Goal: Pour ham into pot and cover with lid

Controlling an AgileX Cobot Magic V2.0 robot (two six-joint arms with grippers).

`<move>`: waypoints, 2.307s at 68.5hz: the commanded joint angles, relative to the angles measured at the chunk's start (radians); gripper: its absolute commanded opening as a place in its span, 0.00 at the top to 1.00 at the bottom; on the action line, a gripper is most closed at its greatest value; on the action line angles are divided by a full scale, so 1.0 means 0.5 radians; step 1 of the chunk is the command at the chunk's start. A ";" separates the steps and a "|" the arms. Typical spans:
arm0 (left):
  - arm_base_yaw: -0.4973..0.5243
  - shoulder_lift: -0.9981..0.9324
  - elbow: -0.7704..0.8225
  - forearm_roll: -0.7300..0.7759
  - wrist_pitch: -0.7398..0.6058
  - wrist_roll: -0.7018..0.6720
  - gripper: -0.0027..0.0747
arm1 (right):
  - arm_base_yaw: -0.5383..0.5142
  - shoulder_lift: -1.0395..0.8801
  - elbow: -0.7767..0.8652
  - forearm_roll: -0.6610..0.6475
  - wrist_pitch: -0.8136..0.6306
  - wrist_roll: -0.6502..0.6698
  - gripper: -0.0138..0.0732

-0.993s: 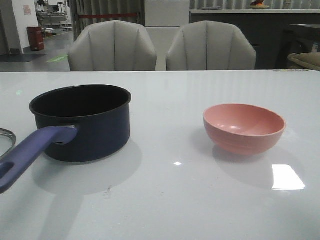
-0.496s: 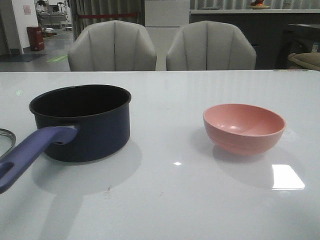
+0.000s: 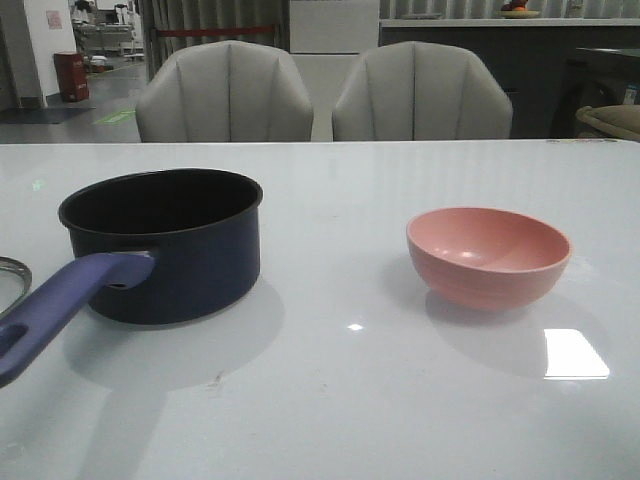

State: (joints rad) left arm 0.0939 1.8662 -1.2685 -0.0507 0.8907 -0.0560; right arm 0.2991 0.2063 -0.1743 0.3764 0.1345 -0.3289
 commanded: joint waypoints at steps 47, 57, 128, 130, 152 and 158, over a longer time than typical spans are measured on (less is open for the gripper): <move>0.005 -0.054 -0.100 0.001 -0.033 -0.029 0.68 | -0.004 0.013 -0.056 0.004 -0.159 -0.020 0.66; 0.005 -0.100 -0.138 0.001 -0.016 -0.029 0.68 | -0.004 0.013 -0.056 0.004 -0.159 -0.020 0.66; -0.942 -0.078 -0.987 0.081 0.430 0.201 0.70 | -0.004 0.013 -0.056 0.004 -0.159 -0.020 0.66; -0.951 -0.056 -1.008 0.081 0.452 0.201 0.70 | -0.004 0.013 -0.056 0.004 -0.159 -0.020 0.66; -0.951 0.052 -1.099 0.052 0.587 0.201 0.70 | -0.004 0.013 -0.056 0.004 -0.159 -0.020 0.66; -0.951 0.052 -1.099 0.016 0.569 0.201 0.70 | -0.004 0.013 -0.056 0.004 -0.159 -0.020 0.66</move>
State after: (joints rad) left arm -0.3742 1.9493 -1.7831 -0.0191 1.2109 0.0457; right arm 0.2991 0.2063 -0.1743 0.3764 0.1345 -0.3289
